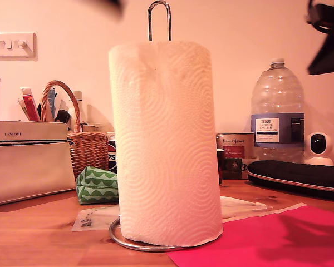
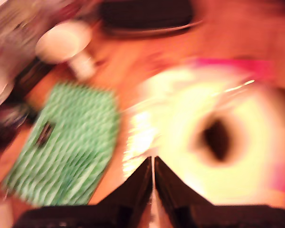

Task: Insert the paper towel roll into the metallic stand.

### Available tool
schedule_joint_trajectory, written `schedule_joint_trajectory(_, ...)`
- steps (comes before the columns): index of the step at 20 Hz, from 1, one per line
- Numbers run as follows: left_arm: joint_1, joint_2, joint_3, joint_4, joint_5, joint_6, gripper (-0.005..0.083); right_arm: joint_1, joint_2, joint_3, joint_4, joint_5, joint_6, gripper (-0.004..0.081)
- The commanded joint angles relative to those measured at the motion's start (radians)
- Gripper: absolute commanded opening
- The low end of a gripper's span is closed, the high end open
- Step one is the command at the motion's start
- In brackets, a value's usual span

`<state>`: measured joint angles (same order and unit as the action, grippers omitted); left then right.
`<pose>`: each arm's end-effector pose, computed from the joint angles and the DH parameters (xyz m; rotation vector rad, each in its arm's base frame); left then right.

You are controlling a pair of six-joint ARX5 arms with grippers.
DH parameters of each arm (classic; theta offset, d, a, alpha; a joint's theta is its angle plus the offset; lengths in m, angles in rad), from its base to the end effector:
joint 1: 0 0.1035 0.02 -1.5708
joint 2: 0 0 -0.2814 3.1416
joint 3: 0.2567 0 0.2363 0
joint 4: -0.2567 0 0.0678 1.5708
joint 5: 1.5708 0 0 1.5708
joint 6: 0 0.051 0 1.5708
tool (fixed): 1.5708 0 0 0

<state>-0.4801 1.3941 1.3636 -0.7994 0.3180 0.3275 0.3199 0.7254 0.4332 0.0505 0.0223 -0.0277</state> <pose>0.2403 -0.1431 0.3477 0.3604 0.7190 -0.8844 0.1531 0.0495 0.2534 -0.0687 0.2349 0.2995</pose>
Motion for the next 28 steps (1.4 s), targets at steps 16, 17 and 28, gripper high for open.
schedule_joint_trajectory(16, 0.096, -0.702, -0.830, 0.676, -0.222, -0.235, -0.0023, -0.027, -0.126, -0.037, -0.029, -0.116, 0.004, -0.0012)
schedule_joint_trajectory(17, 0.096, -0.750, -0.856, 0.676, -0.222, -0.247, -0.0023, -0.027, -0.139, -0.037, -0.042, -0.118, 0.002, -0.0012)
schedule_joint_trajectory(28, 0.091, -0.990, -0.887, 0.492, -0.214, -0.257, -0.0023, -0.026, -0.179, -0.037, -0.242, -0.117, 0.008, -0.0012)
